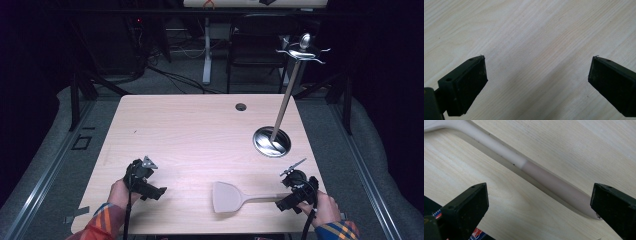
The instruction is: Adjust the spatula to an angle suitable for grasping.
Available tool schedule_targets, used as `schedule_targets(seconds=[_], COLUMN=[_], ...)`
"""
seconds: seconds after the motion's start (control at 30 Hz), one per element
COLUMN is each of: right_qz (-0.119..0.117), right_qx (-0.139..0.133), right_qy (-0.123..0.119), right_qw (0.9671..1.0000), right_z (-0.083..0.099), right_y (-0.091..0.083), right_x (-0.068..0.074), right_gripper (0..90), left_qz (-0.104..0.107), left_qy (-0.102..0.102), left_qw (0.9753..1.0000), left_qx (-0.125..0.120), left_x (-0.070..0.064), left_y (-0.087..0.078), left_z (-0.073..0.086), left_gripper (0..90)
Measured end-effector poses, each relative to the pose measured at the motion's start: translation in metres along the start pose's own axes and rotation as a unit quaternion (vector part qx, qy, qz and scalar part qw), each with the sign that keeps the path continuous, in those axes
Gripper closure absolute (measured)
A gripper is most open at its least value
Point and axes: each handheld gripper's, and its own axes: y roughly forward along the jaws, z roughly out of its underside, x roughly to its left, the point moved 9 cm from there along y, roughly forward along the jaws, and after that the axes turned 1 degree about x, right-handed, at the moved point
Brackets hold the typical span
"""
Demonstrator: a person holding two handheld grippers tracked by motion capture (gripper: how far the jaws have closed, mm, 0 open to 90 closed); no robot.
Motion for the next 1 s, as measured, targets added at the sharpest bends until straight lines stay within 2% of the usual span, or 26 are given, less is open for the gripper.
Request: schedule_targets(seconds=[0.07, 0.1, 0.2, 0.33, 0.37, 0.47, 0.5, 0.53, 0.6, 0.63, 0.7, 0.73, 0.77, 0.8, 0.9, 0.93, 0.97, 1.0], right_qz=[0.005, 0.015, 0.022, 0.020, 0.020, 0.023, 0.024, 0.029, 0.038, 0.038, 0.040, 0.042, 0.041, 0.035, 0.034, 0.032, 0.032, 0.027], right_qx=[0.002, 0.013, 0.008, 0.013, 0.006, 0.010, -0.001, 0.004, 0.008, 0.008, 0.011, 0.000, 0.015, -0.010, 0.032, 0.044, 0.044, 0.022], right_qy=[-0.001, -0.007, -0.001, 0.001, 0.009, 0.005, 0.013, 0.009, 0.011, 0.011, 0.018, 0.031, 0.026, 0.047, 0.025, 0.024, 0.024, 0.047], right_qw=[1.0000, 0.9998, 0.9997, 0.9997, 0.9997, 0.9997, 0.9996, 0.9995, 0.9992, 0.9992, 0.9990, 0.9986, 0.9987, 0.9982, 0.9986, 0.9982, 0.9982, 0.9983], right_z=[0.001, 0.002, 0.002, 0.002, 0.002, 0.003, 0.002, 0.003, 0.005, 0.005, 0.007, 0.007, 0.009, 0.007, 0.013, 0.016, 0.016, 0.014], right_y=[0.000, -0.002, -0.002, -0.002, -0.001, -0.003, -0.002, -0.003, -0.005, -0.005, -0.005, -0.003, -0.005, -0.001, -0.005, -0.006, -0.006, -0.002], right_x=[-0.001, -0.003, -0.005, -0.006, -0.005, -0.005, -0.004, -0.006, -0.008, -0.008, -0.009, -0.010, -0.012, -0.010, -0.014, -0.015, -0.015, -0.013], right_gripper=[2.2, 2.9, 4.0, 6.0, 9.4, 13.4, 14.8, 17.1, 26.6, 26.6, 35.5, 39.4, 45.3, 49.0, 63.5, 72.2, 72.2, 74.7], left_qz=[0.000, 0.000, 0.000, 0.001, 0.002, 0.001, 0.001, 0.000, 0.000, 0.000, -0.002, -0.001, -0.001, 0.001, 0.001, 0.001, 0.001, 0.001], left_qy=[0.000, -0.001, -0.003, -0.003, -0.004, -0.001, -0.001, -0.001, -0.002, -0.002, -0.001, 0.000, 0.000, -0.001, -0.002, -0.001, -0.001, -0.001], left_qw=[1.0000, 1.0000, 1.0000, 1.0000, 1.0000, 1.0000, 1.0000, 1.0000, 1.0000, 1.0000, 1.0000, 1.0000, 1.0000, 1.0000, 1.0000, 1.0000, 1.0000, 1.0000], left_qx=[-0.001, -0.003, -0.003, -0.003, -0.004, -0.002, -0.002, -0.002, -0.003, -0.003, -0.003, -0.003, -0.002, -0.003, -0.002, -0.004, -0.004, -0.004], left_x=[0.000, 0.000, 0.001, 0.002, 0.001, 0.001, 0.001, 0.001, 0.001, 0.001, 0.000, 0.000, 0.000, 0.000, 0.001, 0.001, 0.001, 0.000], left_y=[0.000, 0.000, 0.000, 0.001, 0.001, 0.000, 0.000, 0.000, -0.001, -0.001, -0.001, -0.001, -0.001, 0.000, -0.001, -0.001, -0.001, -0.001], left_z=[0.000, -0.001, -0.001, 0.000, 0.000, 0.000, 0.000, 0.000, 0.000, 0.000, -0.001, -0.001, -0.001, -0.001, 0.000, -0.001, -0.001, -0.001], left_gripper=[1.8, 1.8, 1.8, 1.7, 1.8, 1.8, 1.8, 1.7, 1.8, 1.8, 1.8, 1.8, 1.8, 1.8, 1.9, 2.0, 2.0, 2.0])
